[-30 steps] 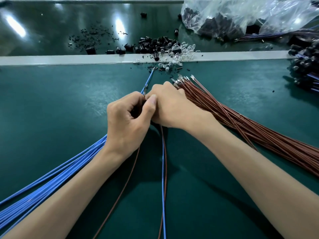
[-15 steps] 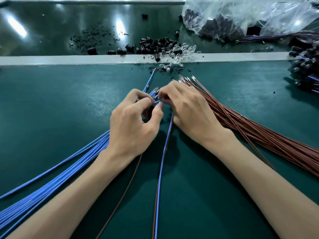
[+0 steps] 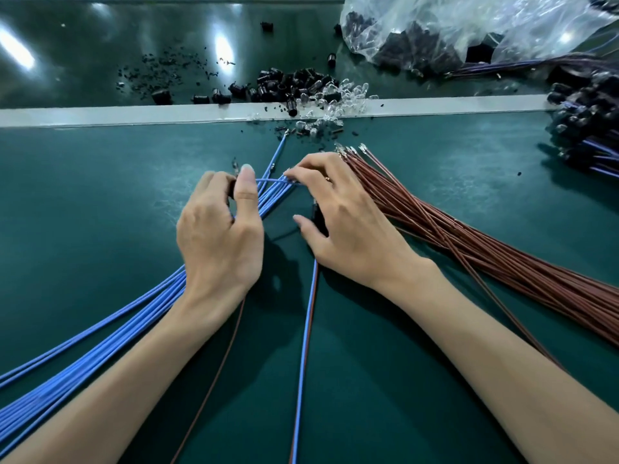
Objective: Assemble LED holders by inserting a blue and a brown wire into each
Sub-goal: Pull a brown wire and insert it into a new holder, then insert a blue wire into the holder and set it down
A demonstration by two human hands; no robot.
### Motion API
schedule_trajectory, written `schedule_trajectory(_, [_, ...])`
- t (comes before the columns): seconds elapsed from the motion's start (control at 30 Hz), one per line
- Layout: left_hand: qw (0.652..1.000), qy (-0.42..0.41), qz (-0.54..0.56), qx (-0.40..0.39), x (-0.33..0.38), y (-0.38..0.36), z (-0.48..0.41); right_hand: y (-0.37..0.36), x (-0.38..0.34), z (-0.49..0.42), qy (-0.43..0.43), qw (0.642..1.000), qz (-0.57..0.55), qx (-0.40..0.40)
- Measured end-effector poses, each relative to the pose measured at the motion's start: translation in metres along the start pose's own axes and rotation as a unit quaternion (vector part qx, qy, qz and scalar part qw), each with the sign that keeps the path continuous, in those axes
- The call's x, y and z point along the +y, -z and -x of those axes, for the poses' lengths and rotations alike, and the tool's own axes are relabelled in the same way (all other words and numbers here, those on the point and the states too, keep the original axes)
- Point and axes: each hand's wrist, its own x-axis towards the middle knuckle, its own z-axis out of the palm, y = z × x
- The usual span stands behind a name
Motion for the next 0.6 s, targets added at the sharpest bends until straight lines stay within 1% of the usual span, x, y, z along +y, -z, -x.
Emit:
schedule_trajectory(0.07, [1.000, 0.014, 0.020, 0.008, -0.002, -0.001, -0.001, 0.000, 0.000, 0.000, -0.002, 1.000, 0.007, 0.003])
schedule_trajectory(0.1, [0.999, 0.019, 0.030, 0.014, -0.003, -0.001, -0.002, 0.000, -0.001, 0.000, -0.003, 1.000, 0.015, 0.021])
schedule_trajectory(0.17, [0.998, 0.014, 0.060, 0.029, -0.004, -0.001, -0.002, 0.001, -0.004, -0.001, -0.011, 0.996, 0.005, 0.090])
schedule_trajectory(0.23, [0.994, -0.008, 0.107, 0.034, -0.003, 0.000, -0.001, 0.002, -0.007, -0.001, -0.031, 0.984, -0.040, 0.168])
schedule_trajectory(0.27, [0.991, -0.026, 0.131, 0.027, -0.003, 0.001, 0.000, 0.001, -0.008, -0.001, -0.041, 0.978, -0.067, 0.192])
schedule_trajectory(0.3, [0.988, -0.050, 0.148, 0.012, -0.002, 0.001, 0.001, 0.001, -0.008, -0.002, -0.052, 0.974, -0.104, 0.194])
schedule_trajectory(0.33, [0.985, -0.080, 0.154, -0.011, -0.001, 0.002, 0.002, 0.001, -0.007, -0.002, -0.070, 0.969, -0.158, 0.176])
schedule_trajectory(0.4, [0.976, -0.142, 0.144, -0.080, 0.002, 0.002, 0.006, 0.001, -0.006, -0.003, -0.114, 0.941, -0.293, 0.122])
schedule_trajectory(0.43, [0.970, -0.167, 0.135, -0.118, 0.003, 0.002, 0.007, 0.002, -0.005, -0.003, -0.121, 0.927, -0.337, 0.110])
schedule_trajectory(0.5, [0.959, -0.197, 0.114, -0.168, 0.004, 0.002, 0.010, 0.002, -0.002, -0.004, -0.126, 0.914, -0.367, 0.119])
schedule_trajectory(0.53, [0.958, -0.202, 0.103, -0.177, 0.004, 0.002, 0.011, 0.002, 0.000, -0.004, -0.140, 0.898, -0.394, 0.135])
schedule_trajectory(0.57, [0.959, -0.203, 0.090, -0.178, 0.004, 0.003, 0.012, 0.004, 0.003, -0.006, -0.166, 0.867, -0.440, 0.164])
schedule_trajectory(0.6, [0.961, -0.203, 0.078, -0.172, 0.003, 0.003, 0.012, 0.007, 0.006, -0.009, -0.200, 0.823, -0.491, 0.206])
